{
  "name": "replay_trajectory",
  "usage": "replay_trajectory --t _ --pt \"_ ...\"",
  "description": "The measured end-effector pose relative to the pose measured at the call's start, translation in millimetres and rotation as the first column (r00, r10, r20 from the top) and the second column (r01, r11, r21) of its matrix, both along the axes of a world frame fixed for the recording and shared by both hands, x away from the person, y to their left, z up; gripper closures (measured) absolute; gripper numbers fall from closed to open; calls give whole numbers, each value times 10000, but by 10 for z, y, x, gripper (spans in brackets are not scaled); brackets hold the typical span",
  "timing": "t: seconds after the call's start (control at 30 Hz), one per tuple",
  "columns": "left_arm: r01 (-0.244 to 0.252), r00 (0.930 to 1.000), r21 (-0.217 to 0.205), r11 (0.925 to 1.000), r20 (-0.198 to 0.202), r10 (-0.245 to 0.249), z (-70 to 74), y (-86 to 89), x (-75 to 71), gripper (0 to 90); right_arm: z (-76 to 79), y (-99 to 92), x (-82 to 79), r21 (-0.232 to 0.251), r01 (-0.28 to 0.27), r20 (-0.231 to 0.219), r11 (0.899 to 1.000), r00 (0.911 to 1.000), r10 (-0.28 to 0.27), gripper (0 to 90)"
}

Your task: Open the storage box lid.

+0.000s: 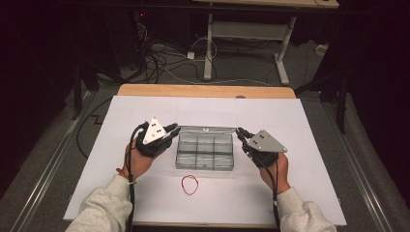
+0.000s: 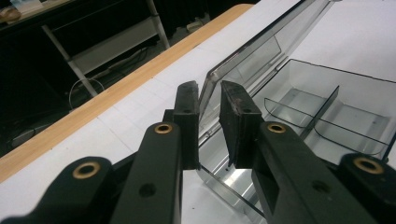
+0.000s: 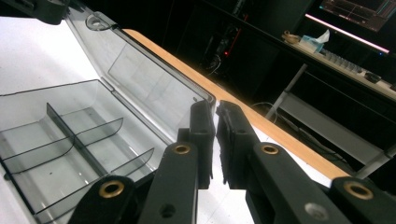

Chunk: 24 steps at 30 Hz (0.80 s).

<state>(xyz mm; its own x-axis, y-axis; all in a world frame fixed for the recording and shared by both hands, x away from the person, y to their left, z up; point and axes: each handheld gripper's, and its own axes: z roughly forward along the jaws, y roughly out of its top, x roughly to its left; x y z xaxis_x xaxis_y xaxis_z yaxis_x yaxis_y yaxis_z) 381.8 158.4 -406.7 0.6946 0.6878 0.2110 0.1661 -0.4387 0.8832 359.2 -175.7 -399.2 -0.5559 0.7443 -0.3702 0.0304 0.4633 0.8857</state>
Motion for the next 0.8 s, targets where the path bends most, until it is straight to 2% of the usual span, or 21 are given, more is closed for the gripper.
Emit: replay_trajectory --t 0.3,0.47,0.8 --pt "26 10000 -182 9998 -77 -28 5 -5 72 742 25 25 83 52 47 -55 10000 10000 -47 835" --pt "-22 10000 -355 9994 -91 19 -7 -6 103 742 8 43 133 234 74 -241 9997 9997 -69 835" --pt "-145 9999 -562 9983 -101 140 -38 -13 159 740 -7 70 217 487 253 -250 9985 9994 -241 836"
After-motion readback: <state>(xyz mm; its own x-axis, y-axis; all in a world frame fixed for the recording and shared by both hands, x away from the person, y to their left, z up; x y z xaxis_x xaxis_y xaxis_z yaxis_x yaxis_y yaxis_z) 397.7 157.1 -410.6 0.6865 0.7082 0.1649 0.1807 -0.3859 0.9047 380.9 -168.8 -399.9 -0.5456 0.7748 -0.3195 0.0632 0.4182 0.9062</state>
